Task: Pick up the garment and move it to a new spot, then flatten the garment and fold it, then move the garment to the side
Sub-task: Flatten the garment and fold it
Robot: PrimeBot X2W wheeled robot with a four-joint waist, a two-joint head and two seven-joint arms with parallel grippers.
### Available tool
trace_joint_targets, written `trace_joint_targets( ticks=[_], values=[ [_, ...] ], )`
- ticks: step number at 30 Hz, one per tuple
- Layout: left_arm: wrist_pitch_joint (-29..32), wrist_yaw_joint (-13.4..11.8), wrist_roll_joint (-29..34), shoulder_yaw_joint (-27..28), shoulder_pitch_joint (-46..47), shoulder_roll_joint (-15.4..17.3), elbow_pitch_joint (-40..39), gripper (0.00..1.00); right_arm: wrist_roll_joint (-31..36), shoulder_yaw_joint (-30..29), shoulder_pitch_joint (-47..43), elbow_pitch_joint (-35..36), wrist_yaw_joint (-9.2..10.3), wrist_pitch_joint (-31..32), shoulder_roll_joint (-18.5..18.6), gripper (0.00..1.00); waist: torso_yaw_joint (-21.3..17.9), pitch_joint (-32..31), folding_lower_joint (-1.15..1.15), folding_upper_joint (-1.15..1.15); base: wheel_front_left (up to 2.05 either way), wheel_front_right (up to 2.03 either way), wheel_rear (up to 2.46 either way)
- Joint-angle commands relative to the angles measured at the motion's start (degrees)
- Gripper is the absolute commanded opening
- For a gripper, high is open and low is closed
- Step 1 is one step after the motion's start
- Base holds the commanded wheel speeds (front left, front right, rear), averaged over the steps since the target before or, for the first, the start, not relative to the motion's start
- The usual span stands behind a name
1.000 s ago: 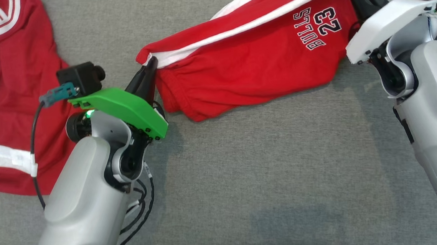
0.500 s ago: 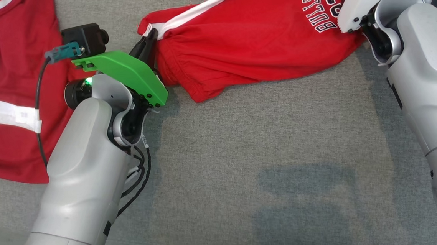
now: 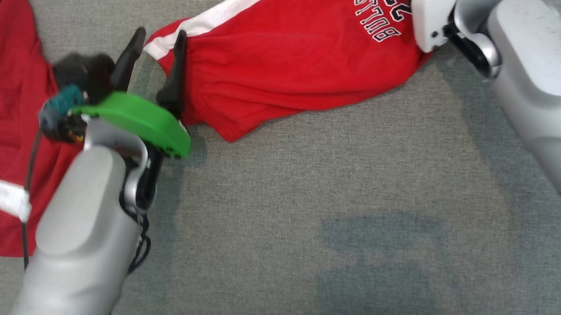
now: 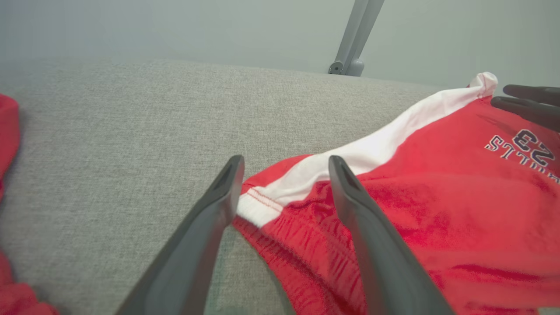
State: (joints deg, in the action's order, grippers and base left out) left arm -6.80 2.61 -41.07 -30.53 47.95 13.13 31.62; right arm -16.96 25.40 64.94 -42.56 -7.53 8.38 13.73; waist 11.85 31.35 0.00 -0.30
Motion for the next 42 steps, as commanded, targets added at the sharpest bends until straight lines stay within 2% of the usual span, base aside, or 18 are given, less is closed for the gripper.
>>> trace_joint_targets(
  ticks=[1, 7, 10, 14, 18, 24, 25, 31, 32, 33, 34, 37, 42],
  values=[
    [-2.13, -1.29, 1.9, -0.75, -3.1, 1.02, -2.27, 1.0, 1.61, 1.07, -0.88, 1.16, 0.08, 1.56, 2.17, 1.0, -0.61, -0.47, 0.0, 0.3, 0.0, 0.0, 0.0],
    [-6.95, -6.09, 7.24, -2.16, -11.5, 3.22, -11.26, 1.0, 4.05, 1.62, -3.27, 3.46, 0.07, 5.91, 5.01, 1.0, 0.73, -0.7, 0.0, 0.3, 0.0, 0.0, 0.0],
    [-7.97, -7.53, 8.99, -2.32, -14.94, 3.36, -14.81, 1.0, 3.9, 0.83, -4.87, 3.68, 0.07, 7.51, 5.23, 1.0, 1.89, -0.64, 0.0, 0.3, 0.0, 0.0, 0.0],
    [-8.46, -8.78, 11.47, -1.6, -18.66, 2.69, -18.22, 1.0, 6.95, 0.33, -5.79, 3.25, 0.08, 9.16, 6.77, 1.0, 3.39, -0.41, 0.0, 0.3, 0.0, 0.0, 0.0],
    [-8.43, -8.36, 13.8, 0.66, -21.68, 1.16, -21.18, 1.0, 9.93, -1.02, -6.44, 3.36, 0.08, 9.94, 7.28, 1.0, 4.2, -0.55, 0.0, 0.3, 0.0, 0.0, 0.0],
    [-8.41, -6.48, 16.0, 3.71, -25.17, -1.2, -22.34, 1.0, 13.03, -2.41, -7.55, 3.12, 0.08, 13.51, 8.51, 1.0, 4.7, -1.32, 0.0, 0.3, 0.0, 0.0, 0.0],
    [-8.42, -5.47, 16.92, 4.78, -26.29, -2.24, -22.08, 1.0, 13.53, -3.17, -8.29, 2.57, 0.08, 15.38, 8.98, 1.0, 4.92, -1.52, 0.0, 0.3, 0.0, 0.0, 0.0],
    [-8.43, -3.43, 18.62, 6.46, -27.22, -3.96, -20.57, 1.0, 10.69, -5.31, -10.7, 1.32, 0.03, 18.69, 7.33, 1.0, 5.4, -1.73, 0.0, 0.3, 0.0, 0.0, 0.0],
    [-8.43, -3.14, 18.76, 6.75, -27.21, -4.11, -20.31, 1.0, 9.95, -5.31, -11.15, 1.04, -0.03, 19.36, 6.94, 0.73, 5.43, -1.81, 0.0, 0.3, 0.0, 0.0, 0.0],
    [-8.43, -3.08, 18.97, 6.99, -27.25, -4.23, -20.01, 1.0, 8.79, -5.36, -11.62, 0.83, -0.15, 19.86, 6.49, 0.28, 5.43, -1.92, 0.0, 0.3, 0.0, 0.0, 0.0],
    [-8.43, -2.81, 19.14, 7.21, -27.3, -4.3, -19.66, 1.0, 7.45, -5.73, -11.98, 0.76, -0.18, 19.98, 6.01, 0.0, 5.4, -2.09, 0.0, 0.3, 0.0, 0.0, 0.0],
    [-8.42, -2.36, 19.5, 7.64, -27.74, -4.32, -18.62, 1.0, 2.94, -5.93, -13.11, 0.71, -0.19, 21.26, 4.8, 0.0, 4.94, -3.06, 0.0, 0.3, 0.0, 0.0, 0.0],
    [-8.42, -2.14, 19.87, 8.9, -29.43, -3.52, -17.37, 1.0, -4.81, -7.3, -15.46, 2.66, -0.16, 19.92, 3.25, 0.0, 2.32, -6.68, 0.0, 0.3, 0.0, 0.0, 0.0]
  ],
)
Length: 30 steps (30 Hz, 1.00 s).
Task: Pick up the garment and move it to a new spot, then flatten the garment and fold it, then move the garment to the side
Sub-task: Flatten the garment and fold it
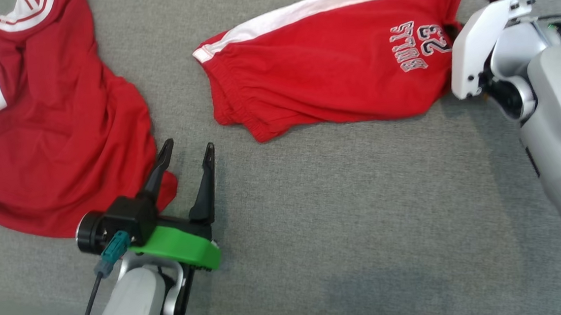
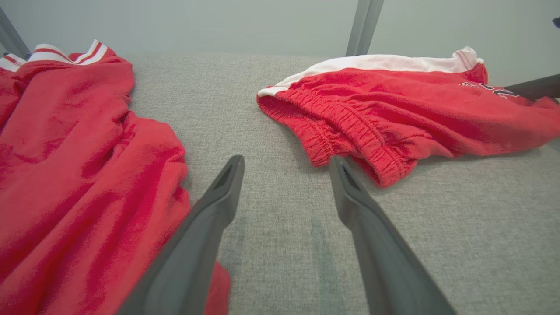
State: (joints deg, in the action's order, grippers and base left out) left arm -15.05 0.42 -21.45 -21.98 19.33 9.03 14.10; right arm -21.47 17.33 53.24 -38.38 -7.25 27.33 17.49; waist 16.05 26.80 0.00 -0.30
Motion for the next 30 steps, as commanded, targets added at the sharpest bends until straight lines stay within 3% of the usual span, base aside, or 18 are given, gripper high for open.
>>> trace_joint_targets(
  ticks=[1, 10, 16, 24, 27, 30],
  values=[
    [-0.17, 0.01, 0.45, 0.51, -1.42, 0.9, 0.21, 1.0, -1.92, 0.36, -4.45, -0.85, -0.41, 0.82, -0.51, 0.0, -2.6, -2.99, 0.0, 0.3, 0.0, 0.0, 0.0],
    [-0.17, -0.93, 0.09, 3.11, -9.74, 3.22, -1.04, 1.0, -12.81, -1.09, -15.69, 8.13, -0.22, -0.59, 2.14, 0.0, -10.35, -12.37, 0.0, 0.3, 0.0, 0.0, 0.0],
    [-0.16, -1.21, 0.5, 2.91, -14.77, 3.79, -1.62, 1.0, -16.02, -8.28, -23.77, 8.1, -0.21, -1.23, 4.07, 0.0, -13.32, -14.58, 0.0, 0.3, 0.0, 0.0, 0.0],
    [-0.1, 0.06, 1.99, 2.25, -16.36, 2.43, -1.94, 1.0, -9.34, -23.57, -24.96, -1.81, -0.23, -6.41, 8.03, 0.0, -11.89, -14.75, 0.0, 0.3, 0.0, 0.0, 0.0],
    [-0.1, 0.19, 2.3, 2.38, -16.48, 2.01, -2.06, 1.0, -6.92, -24.34, -23.51, -1.28, -0.24, -7.51, 7.99, 0.0, -11.54, -14.66, 0.0, 0.3, 0.0, 0.0, 0.0],
    [-0.1, 0.46, 2.45, 2.61, -16.66, 1.52, -1.99, 1.0, -5.13, -23.25, -21.4, 2.09, -0.25, -8.01, 5.59, 0.0, -11.24, -14.31, 0.0, 0.3, 0.0, 0.0, 0.0]
  ],
)
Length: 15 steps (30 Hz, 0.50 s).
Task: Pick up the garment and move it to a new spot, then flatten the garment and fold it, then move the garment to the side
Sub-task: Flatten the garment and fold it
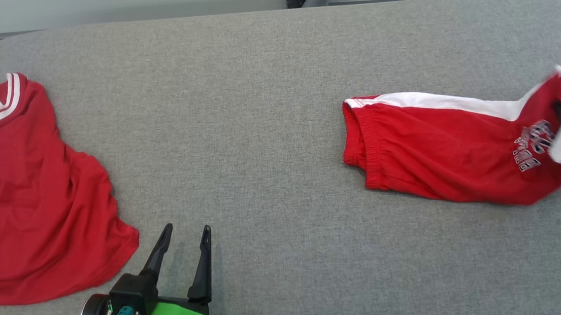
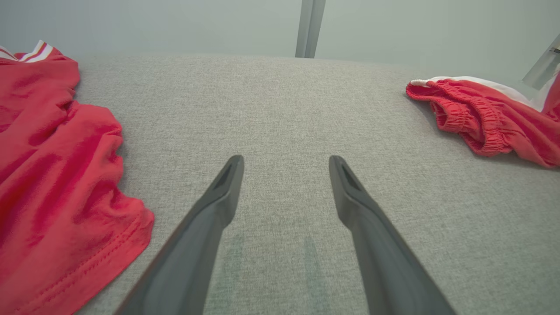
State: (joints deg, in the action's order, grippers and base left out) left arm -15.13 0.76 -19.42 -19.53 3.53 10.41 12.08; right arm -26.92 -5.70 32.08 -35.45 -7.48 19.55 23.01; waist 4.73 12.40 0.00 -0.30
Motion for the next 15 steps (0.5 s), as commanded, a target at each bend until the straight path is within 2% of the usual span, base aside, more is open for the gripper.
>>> trace_joint_targets(
  ticks=[1, 8, 15],
  values=[
    [-0.02, 0.2, 0.55, 0.22, -0.83, 0.03, 0.15, 1.0, 0.53, 0.96, 0.28, 1.06, -0.02, -0.06, -1.02, 0.0, 0.18, 0.18, 0.0, 0.3, 0.0, 0.0, 0.0],
    [-0.02, 0.65, 1.19, 1.17, 0.51, -0.62, 2.44, 1.0, -2.42, 13.18, -1.07, 13.79, 0.01, 3.06, -9.21, 0.0, 0.45, 0.43, 0.0, 0.3, 0.0, 0.0, 0.0],
    [-0.02, 1.25, 1.81, 2.35, 1.92, -1.53, 4.46, 1.0, -1.19, 20.99, -3.42, 16.64, -0.02, 3.72, -11.72, 0.0, 1.5, 0.51, 0.0, 0.3, 0.0, 0.0, 0.0]
  ],
)
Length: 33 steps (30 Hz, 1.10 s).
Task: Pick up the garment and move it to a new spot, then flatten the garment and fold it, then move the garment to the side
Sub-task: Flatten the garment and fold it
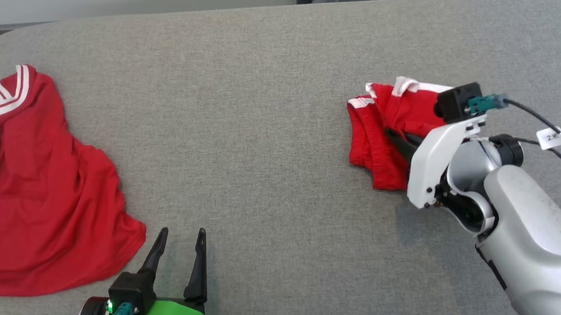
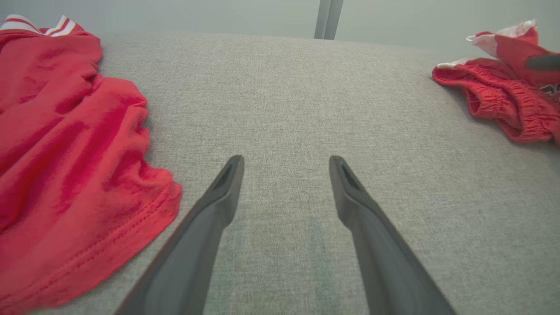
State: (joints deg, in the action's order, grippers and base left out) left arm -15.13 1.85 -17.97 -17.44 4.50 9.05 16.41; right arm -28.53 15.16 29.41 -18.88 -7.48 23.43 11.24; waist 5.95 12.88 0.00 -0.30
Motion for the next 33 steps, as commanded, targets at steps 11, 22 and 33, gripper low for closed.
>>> trace_joint_targets(
  ticks=[11, 22, 33],
  values=[
    [-0.02, 1.25, 1.23, 2.16, -0.19, -1.63, 3.43, 1.0, 1.7, 3.57, -1.04, -2.54, -0.02, -1.61, -2.41, 0.0, 0.48, -0.55, 0.0, 0.3, 0.0, 0.0, 0.0],
    [-0.02, 2.07, 1.73, 3.89, -0.98, -2.59, 6.13, 1.0, 1.72, 5.19, -4.0, 0.33, -0.02, -8.45, -2.24, 1.0, 0.14, -3.42, 0.0, 0.3, 0.0, 0.0, 0.0],
    [-0.02, 2.17, 2.31, 7.74, -4.81, -3.53, 3.06, 1.0, 3.41, -3.32, -17.17, 13.06, -0.01, -21.51, 2.37, 1.0, -1.16, -5.86, 0.0, 0.3, 0.0, 0.0, 0.0]
  ],
)
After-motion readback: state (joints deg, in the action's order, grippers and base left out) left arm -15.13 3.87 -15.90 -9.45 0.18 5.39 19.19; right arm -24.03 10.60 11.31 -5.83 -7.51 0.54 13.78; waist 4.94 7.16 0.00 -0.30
